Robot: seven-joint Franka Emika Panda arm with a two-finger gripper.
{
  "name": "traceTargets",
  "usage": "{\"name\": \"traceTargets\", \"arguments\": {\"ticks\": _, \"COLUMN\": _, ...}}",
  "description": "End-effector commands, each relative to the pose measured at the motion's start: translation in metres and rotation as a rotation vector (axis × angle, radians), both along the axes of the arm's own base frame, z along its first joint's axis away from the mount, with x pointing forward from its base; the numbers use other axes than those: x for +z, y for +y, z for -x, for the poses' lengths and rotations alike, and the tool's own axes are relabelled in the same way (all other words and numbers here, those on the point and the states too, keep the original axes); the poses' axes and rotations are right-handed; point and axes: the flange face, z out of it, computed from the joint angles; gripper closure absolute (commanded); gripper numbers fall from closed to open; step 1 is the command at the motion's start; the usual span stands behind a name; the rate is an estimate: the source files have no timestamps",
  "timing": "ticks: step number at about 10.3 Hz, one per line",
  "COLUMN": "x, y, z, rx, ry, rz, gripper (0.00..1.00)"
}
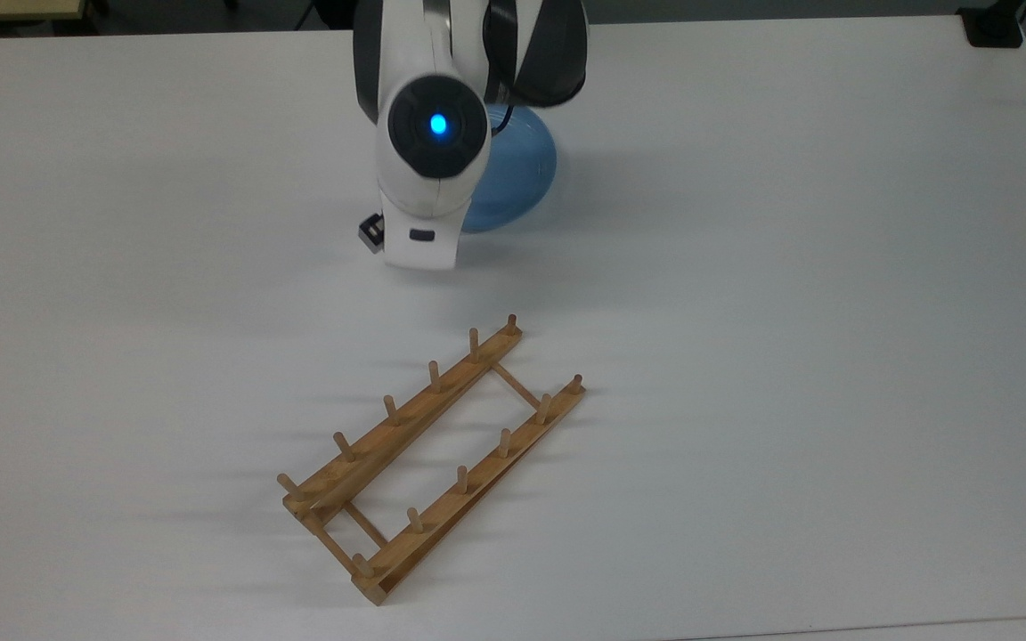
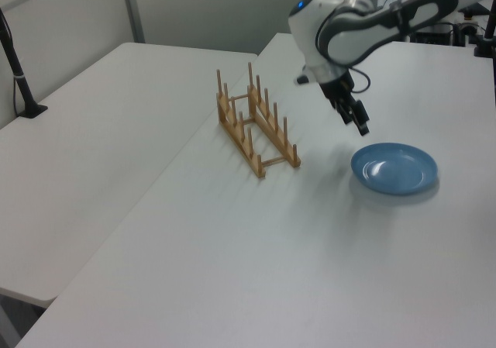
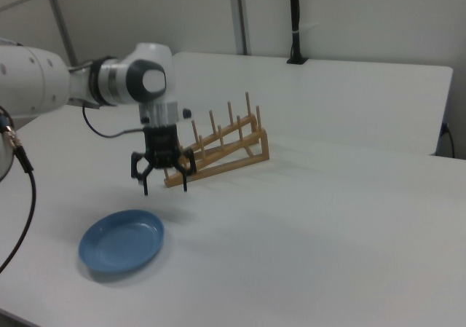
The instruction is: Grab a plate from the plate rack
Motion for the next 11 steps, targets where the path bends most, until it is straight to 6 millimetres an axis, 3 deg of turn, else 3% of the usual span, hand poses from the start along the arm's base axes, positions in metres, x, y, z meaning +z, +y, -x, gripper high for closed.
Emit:
{"name": "traceTargets", "arguments": {"ticks": 1, "x": 0.095, "y": 0.003, "z": 0.019, "rx": -0.220, "ry": -0.180, "rz": 0.065, "gripper": 0.00}}
{"name": "traceTargets", "arguments": {"ticks": 3, "x": 0.158, "y": 0.005, "z": 0.037, "rx": -0.472, "ry": -0.316, "rz": 0.098, "gripper": 0.00}}
{"name": "traceTargets", "arguments": {"ticks": 5, "x": 0.206, "y": 0.000, "z": 0.057, "rx": -0.682, "ry": -0.406, "rz": 0.085, "gripper": 0.00}}
{"name": "traceTargets", "arguments": {"ticks": 6, "x": 0.216, "y": -0.006, "z": 0.064, "rx": -0.707, "ry": -0.414, "rz": 0.060, "gripper": 0.00}}
{"name": "traceTargets", "arguments": {"ticks": 11, "x": 0.221, "y": -0.016, "z": 0.068, "rx": -0.724, "ry": -0.418, "rz": 0.062, "gripper": 0.00}}
